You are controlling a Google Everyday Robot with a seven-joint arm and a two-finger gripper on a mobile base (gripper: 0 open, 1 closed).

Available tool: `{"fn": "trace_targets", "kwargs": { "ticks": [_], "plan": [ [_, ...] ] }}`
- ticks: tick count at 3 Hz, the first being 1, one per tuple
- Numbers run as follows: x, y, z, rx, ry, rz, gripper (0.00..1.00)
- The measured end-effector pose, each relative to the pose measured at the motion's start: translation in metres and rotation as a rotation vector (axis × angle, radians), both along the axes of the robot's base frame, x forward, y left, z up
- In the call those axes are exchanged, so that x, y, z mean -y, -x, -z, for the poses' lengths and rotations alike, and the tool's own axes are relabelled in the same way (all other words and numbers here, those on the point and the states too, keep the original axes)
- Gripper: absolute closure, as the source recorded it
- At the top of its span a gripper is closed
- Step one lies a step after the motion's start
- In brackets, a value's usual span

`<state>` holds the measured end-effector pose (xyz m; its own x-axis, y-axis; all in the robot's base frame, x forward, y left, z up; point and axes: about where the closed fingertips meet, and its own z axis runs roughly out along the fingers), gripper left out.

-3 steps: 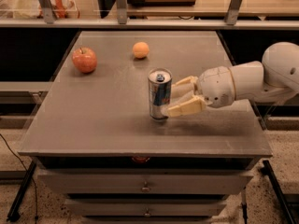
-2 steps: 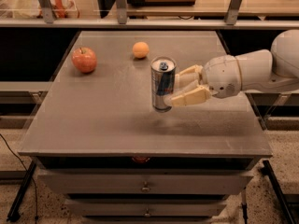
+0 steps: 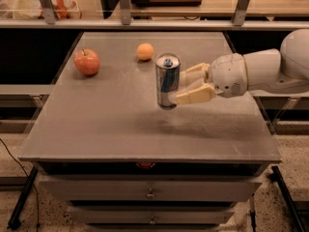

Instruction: Move redbull can near orange

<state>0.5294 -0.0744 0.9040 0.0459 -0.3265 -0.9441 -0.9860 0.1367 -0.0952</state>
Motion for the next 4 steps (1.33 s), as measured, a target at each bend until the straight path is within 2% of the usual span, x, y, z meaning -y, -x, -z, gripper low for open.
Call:
{"fn": "trace_targets", "kwargs": {
  "ticks": [1,2,3,4],
  "plan": [
    [0.008,-0.04,-0.007,0.044,0.013,0.099,1.0],
    [0.019,-0.079,-0.011,0.063,0.026,0.185,1.0],
    [0.031,-0.118,-0.007,0.055,0.017,0.243,1.0],
    [0.035,-0.155,-0.002,0.04,-0.001,0.273,1.0]
  ]
}}
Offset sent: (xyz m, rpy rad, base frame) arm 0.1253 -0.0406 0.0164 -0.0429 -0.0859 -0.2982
